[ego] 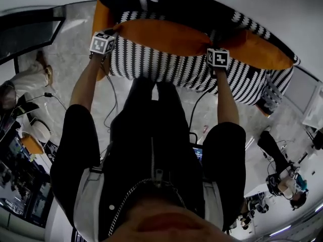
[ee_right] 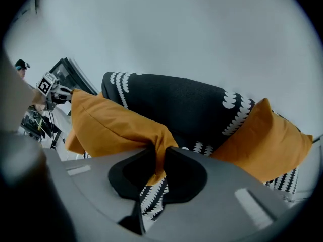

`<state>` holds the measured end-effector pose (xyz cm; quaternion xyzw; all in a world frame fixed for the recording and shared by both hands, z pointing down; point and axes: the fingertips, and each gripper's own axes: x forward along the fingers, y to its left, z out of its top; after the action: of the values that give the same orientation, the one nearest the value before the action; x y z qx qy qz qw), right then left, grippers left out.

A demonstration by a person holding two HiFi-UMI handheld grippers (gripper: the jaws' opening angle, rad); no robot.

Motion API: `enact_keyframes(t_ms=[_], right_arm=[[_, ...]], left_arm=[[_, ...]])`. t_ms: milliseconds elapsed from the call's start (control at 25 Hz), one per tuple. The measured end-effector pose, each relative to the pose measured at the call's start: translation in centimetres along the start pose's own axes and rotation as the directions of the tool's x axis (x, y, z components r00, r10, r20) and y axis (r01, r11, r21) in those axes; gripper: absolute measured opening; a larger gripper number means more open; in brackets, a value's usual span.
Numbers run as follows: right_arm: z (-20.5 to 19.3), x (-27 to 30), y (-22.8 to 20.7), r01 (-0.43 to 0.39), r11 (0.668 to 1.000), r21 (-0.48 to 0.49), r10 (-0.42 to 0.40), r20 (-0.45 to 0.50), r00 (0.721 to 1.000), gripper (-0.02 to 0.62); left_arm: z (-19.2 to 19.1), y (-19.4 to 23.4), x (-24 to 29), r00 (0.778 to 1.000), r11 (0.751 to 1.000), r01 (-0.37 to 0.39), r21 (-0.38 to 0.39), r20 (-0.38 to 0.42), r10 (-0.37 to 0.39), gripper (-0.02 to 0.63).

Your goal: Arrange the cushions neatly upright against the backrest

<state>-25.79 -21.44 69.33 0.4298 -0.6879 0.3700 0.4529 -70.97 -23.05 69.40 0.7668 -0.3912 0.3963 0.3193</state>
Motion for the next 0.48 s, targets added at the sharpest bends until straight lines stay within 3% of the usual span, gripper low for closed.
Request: enact_keyframes(t_ms=[480], right_arm=[[4.2,3.0,-4.9,0.082,0.992,0.1,-0.082,0.003,0.997,0.068]], left_arm=[[5.6,1.9,4.9,0.999,0.995,-0.041,-0.086,0.015,0.042,0.023]])
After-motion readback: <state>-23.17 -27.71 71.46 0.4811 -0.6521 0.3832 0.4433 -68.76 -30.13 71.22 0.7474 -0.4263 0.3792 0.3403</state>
